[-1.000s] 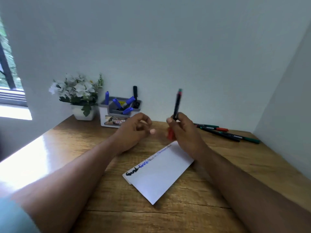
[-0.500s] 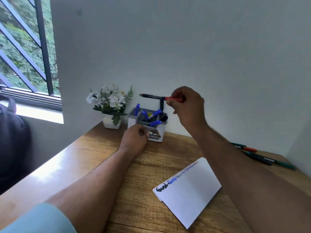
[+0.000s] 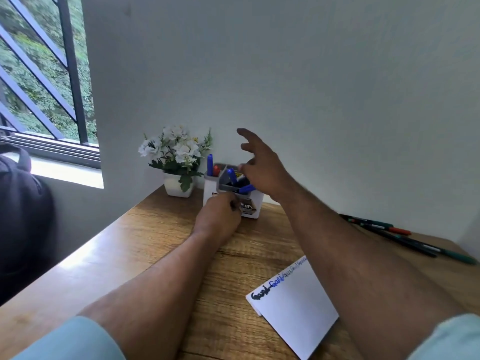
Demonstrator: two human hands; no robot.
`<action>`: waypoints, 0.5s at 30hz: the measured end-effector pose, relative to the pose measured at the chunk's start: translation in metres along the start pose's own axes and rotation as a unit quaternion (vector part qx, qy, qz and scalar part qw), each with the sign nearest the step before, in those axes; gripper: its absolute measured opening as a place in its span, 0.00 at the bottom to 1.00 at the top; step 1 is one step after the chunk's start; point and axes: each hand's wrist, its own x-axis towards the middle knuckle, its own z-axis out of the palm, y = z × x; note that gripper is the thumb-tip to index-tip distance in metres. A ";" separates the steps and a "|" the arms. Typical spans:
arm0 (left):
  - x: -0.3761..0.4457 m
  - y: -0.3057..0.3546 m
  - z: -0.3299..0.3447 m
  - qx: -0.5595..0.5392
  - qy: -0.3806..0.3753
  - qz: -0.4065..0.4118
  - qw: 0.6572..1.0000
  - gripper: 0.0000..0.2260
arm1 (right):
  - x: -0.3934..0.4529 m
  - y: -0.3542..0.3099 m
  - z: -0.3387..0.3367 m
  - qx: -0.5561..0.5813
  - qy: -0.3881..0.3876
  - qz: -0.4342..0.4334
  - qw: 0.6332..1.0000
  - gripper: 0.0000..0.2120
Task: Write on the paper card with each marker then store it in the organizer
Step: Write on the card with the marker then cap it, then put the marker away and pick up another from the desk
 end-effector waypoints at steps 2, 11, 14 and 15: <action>-0.002 0.004 0.001 0.019 -0.020 0.037 0.999 0.07 | -0.013 0.009 -0.013 0.005 0.073 -0.008 0.997 0.26; -0.022 0.052 0.035 -0.035 -0.124 0.225 0.966 0.09 | -0.106 0.132 -0.111 -0.285 0.064 0.176 0.940 0.16; -0.024 0.052 0.046 -0.012 -0.155 0.255 0.954 0.08 | -0.115 0.158 -0.131 -0.370 -0.004 0.261 0.892 0.25; -0.024 0.050 0.046 -0.009 -0.159 0.253 0.954 0.08 | -0.113 0.159 -0.132 -0.365 -0.015 0.277 0.889 0.26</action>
